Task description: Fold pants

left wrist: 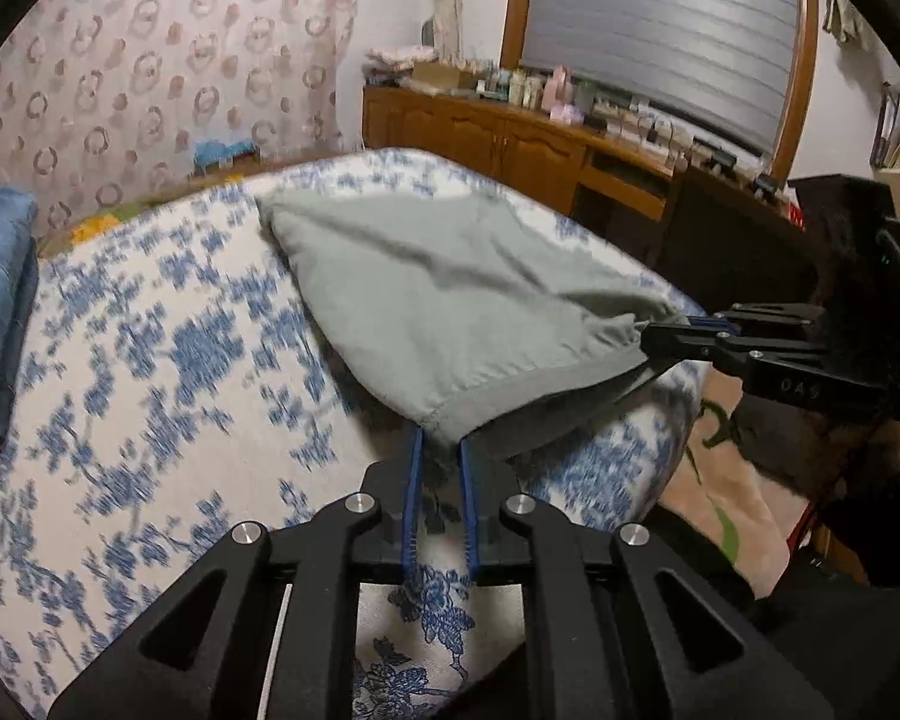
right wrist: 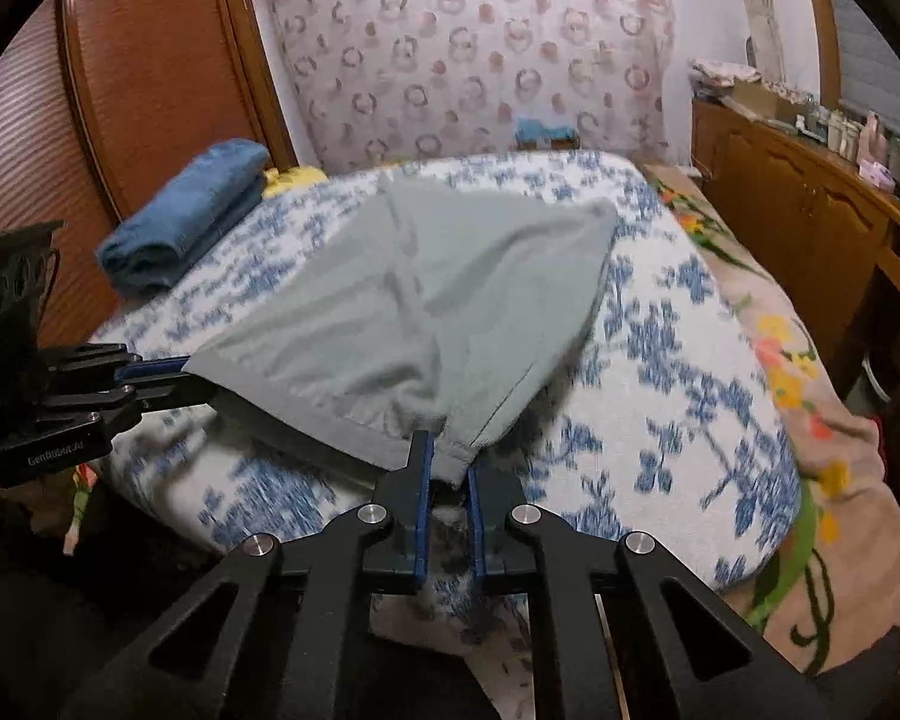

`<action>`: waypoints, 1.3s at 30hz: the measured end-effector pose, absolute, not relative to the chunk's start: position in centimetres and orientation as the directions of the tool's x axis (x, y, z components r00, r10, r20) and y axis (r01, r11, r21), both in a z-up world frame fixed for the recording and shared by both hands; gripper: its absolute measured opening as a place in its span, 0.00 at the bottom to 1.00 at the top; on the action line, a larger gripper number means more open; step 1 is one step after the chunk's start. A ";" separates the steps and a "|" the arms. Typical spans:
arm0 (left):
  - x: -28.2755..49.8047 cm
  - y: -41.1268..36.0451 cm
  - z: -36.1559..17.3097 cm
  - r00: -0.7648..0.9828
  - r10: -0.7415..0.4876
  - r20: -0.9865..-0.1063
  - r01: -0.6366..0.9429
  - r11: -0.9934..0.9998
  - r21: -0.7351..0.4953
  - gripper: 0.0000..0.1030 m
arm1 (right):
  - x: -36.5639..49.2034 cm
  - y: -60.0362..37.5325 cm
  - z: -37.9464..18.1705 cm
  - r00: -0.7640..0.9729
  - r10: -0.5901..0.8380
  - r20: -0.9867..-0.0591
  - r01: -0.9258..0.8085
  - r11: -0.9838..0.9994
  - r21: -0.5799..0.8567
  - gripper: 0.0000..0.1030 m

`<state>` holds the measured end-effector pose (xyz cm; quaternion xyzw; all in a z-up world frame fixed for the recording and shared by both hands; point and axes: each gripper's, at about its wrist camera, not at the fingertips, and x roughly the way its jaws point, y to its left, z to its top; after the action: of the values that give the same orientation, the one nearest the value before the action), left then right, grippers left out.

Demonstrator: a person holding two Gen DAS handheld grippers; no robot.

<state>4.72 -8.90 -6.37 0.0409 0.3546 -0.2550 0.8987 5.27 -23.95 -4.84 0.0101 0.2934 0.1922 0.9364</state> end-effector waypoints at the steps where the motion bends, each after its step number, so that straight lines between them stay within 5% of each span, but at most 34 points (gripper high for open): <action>1: 4.6 -8.7 -5.7 0.630 -0.432 -0.645 0.485 0.868 -0.107 0.12 | 5.1 -24.0 -4.3 0.760 0.370 -0.534 -0.358 0.924 0.131 0.09; 39: 0.0 -0.3 10.8 0.893 -0.352 -0.282 0.369 0.930 0.005 0.07 | 1.1 -18.6 9.6 0.819 0.536 -0.206 -0.562 0.822 -0.095 0.09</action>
<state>-0.04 -0.26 10.78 0.0290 0.1392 -0.1854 0.9723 1.10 -18.64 9.61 -0.0761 0.0852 0.2886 0.9506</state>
